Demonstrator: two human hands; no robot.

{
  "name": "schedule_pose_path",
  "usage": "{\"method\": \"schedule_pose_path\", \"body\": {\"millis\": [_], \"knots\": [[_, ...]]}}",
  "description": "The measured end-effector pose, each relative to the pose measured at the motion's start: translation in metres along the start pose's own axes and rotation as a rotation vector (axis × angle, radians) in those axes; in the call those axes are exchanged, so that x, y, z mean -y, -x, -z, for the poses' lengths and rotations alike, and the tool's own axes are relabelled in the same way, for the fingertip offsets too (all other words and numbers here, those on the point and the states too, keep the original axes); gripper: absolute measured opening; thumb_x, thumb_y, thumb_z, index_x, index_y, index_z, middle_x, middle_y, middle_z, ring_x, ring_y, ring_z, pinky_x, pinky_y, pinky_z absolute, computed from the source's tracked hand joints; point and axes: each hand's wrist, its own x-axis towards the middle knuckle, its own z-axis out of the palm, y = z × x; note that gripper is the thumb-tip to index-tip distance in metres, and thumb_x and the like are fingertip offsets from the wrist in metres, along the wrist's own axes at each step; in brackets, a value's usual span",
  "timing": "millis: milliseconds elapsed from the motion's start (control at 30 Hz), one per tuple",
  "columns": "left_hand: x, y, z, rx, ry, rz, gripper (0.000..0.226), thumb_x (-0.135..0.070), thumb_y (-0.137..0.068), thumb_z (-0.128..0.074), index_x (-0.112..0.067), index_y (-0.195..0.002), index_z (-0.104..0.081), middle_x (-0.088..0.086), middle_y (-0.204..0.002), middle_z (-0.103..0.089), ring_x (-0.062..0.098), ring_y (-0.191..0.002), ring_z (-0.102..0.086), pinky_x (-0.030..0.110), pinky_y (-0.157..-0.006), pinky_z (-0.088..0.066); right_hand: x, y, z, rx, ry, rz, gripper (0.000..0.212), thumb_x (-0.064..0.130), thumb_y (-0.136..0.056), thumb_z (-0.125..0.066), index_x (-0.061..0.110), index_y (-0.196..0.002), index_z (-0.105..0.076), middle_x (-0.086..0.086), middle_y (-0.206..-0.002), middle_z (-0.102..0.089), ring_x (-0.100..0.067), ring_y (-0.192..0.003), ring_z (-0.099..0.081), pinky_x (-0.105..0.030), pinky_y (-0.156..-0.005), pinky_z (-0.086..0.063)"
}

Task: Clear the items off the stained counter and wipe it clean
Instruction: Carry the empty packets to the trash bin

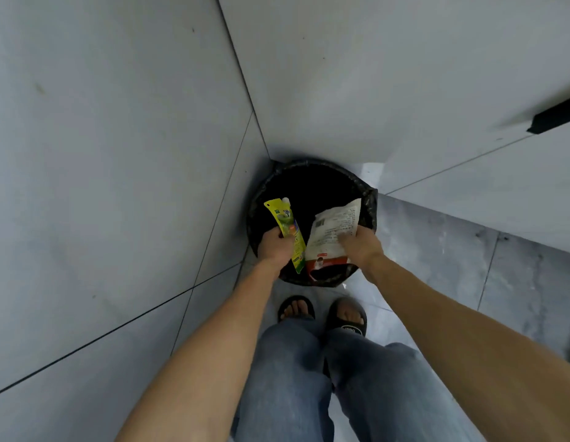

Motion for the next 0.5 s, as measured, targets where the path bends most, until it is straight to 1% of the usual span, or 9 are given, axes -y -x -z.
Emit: {"method": "schedule_pose_path", "body": {"millis": [67, 133, 200, 233, 333, 400, 433, 467, 500], "knots": [[0.002, -0.002, -0.001, 0.006, 0.0, 0.007, 0.033, -0.02, -0.103, -0.057, -0.016, -0.134, -0.067, 0.011, -0.131, -0.07, 0.032, -0.121, -0.066, 0.049, -0.108, -0.053, -0.001, -0.004, 0.002, 0.029, -0.004, -0.022, 0.037, 0.021, -0.107, -0.054, 0.009, -0.141, -0.06, -0.015, -0.137, -0.066, -0.036, -0.124, -0.063, -0.052, -0.107, -0.052], [0.005, 0.007, 0.001, 0.021, 0.02, 0.012, 0.035, -0.018, -0.105, -0.056, -0.018, -0.139, -0.063, 0.007, -0.127, -0.069, 0.025, -0.116, -0.068, 0.044, -0.106, -0.056, -0.001, 0.001, 0.007, 0.05, -0.082, -0.062, 0.042, 0.018, -0.107, -0.055, 0.01, -0.148, -0.053, -0.018, -0.136, -0.066, -0.036, -0.118, -0.067, -0.052, -0.103, -0.056], [0.006, 0.027, 0.006, 0.056, 0.035, 0.017, 0.03, -0.017, -0.106, -0.055, -0.018, -0.135, -0.065, 0.004, -0.122, -0.07, 0.019, -0.105, -0.07, 0.036, -0.094, -0.06, -0.001, 0.018, 0.018, 0.06, -0.211, -0.11, 0.052, 0.015, -0.106, -0.057, 0.01, -0.156, -0.042, -0.023, -0.134, -0.066, -0.03, -0.1, -0.068, -0.048, -0.098, -0.059], [0.005, 0.04, 0.009, 0.067, 0.039, 0.019, 0.028, -0.017, -0.106, -0.054, -0.018, -0.131, -0.066, 0.003, -0.12, -0.071, 0.017, -0.1, -0.07, 0.032, -0.086, -0.06, -0.001, 0.03, 0.026, 0.066, -0.252, -0.124, 0.051, 0.014, -0.106, -0.057, 0.01, -0.155, -0.042, -0.025, -0.134, -0.065, -0.028, -0.094, -0.063, -0.044, -0.09, -0.059], [0.004, 0.089, 0.022, 0.062, 0.045, 0.051, 0.021, -0.015, -0.105, -0.053, -0.02, -0.12, -0.066, 0.001, -0.107, -0.072, 0.016, -0.088, -0.069, 0.028, -0.073, -0.053, -0.006, 0.074, 0.05, 0.067, -0.226, -0.141, 0.037, 0.011, -0.105, -0.058, 0.007, -0.142, -0.056, -0.021, -0.122, -0.07, -0.027, -0.089, -0.063, -0.035, -0.075, -0.056], [0.007, 0.125, 0.032, 0.06, 0.045, 0.07, 0.019, -0.014, -0.105, -0.053, -0.018, -0.119, -0.066, 0.003, -0.102, -0.072, 0.016, -0.082, -0.066, 0.028, -0.069, -0.049, -0.011, 0.111, 0.065, 0.073, -0.229, -0.152, 0.031, 0.006, -0.105, -0.056, 0.003, -0.135, -0.061, -0.017, -0.107, -0.067, -0.028, -0.078, -0.062, -0.025, -0.059, -0.052], [0.009, 0.146, 0.037, 0.062, 0.033, 0.072, 0.02, -0.014, -0.106, -0.053, -0.016, -0.121, -0.066, 0.005, -0.102, -0.072, 0.015, -0.079, -0.065, 0.028, -0.067, -0.047, -0.014, 0.134, 0.074, 0.077, -0.215, -0.145, 0.028, 0.004, -0.104, -0.055, 0.002, -0.132, -0.062, -0.017, -0.104, -0.067, -0.026, -0.073, -0.06, -0.021, -0.052, -0.049], [0.011, 0.167, 0.042, 0.058, 0.015, 0.076, 0.021, -0.014, -0.107, -0.052, -0.014, -0.122, -0.066, 0.007, -0.104, -0.071, 0.015, -0.078, -0.065, 0.027, -0.066, -0.047, -0.017, 0.156, 0.082, 0.078, -0.172, -0.134, 0.026, 0.005, -0.104, -0.055, 0.003, -0.128, -0.065, -0.018, -0.105, -0.07, -0.025, -0.072, -0.061, -0.019, -0.052, -0.048], [0.015, 0.19, 0.048, 0.051, -0.002, 0.087, 0.021, -0.014, -0.107, -0.052, -0.013, -0.123, -0.066, 0.008, -0.105, -0.071, 0.014, -0.076, -0.065, 0.027, -0.065, -0.046, -0.021, 0.18, 0.091, 0.08, -0.095, -0.118, 0.024, 0.008, -0.103, -0.056, 0.007, -0.124, -0.068, -0.017, -0.108, -0.074, -0.025, -0.075, -0.064, -0.02, -0.055, -0.051]]}}
